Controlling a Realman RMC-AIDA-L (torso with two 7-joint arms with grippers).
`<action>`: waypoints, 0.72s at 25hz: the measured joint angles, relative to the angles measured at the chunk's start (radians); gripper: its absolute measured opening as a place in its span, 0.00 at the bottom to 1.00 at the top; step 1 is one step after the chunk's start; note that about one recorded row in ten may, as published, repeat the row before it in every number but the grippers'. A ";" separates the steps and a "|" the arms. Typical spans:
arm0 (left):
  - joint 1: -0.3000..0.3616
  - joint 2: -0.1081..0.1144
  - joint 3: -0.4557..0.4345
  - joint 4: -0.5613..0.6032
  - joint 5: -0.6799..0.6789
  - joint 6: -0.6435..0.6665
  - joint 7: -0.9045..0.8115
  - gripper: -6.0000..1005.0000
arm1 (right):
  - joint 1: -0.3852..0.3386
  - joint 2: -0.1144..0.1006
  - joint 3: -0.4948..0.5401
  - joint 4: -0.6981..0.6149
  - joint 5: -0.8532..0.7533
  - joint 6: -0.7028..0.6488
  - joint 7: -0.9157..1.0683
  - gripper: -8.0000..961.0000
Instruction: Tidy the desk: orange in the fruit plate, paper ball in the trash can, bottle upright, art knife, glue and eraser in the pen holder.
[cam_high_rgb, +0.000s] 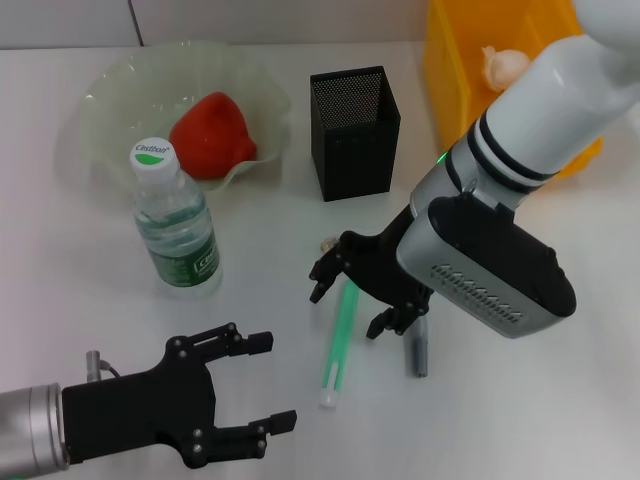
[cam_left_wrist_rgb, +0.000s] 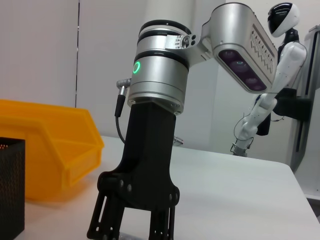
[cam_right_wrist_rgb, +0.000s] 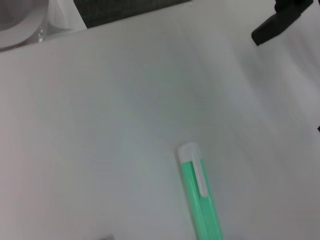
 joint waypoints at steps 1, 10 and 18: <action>0.001 0.000 0.000 -0.007 0.000 -0.001 0.000 0.81 | 0.001 0.001 -0.016 0.001 0.001 0.004 0.007 0.78; 0.002 0.000 0.000 -0.021 0.002 -0.001 0.000 0.81 | 0.025 0.001 -0.043 0.039 0.014 0.021 0.013 0.73; -0.007 -0.003 0.000 -0.022 -0.001 -0.009 0.000 0.81 | 0.050 0.001 -0.043 0.088 0.030 0.050 0.004 0.57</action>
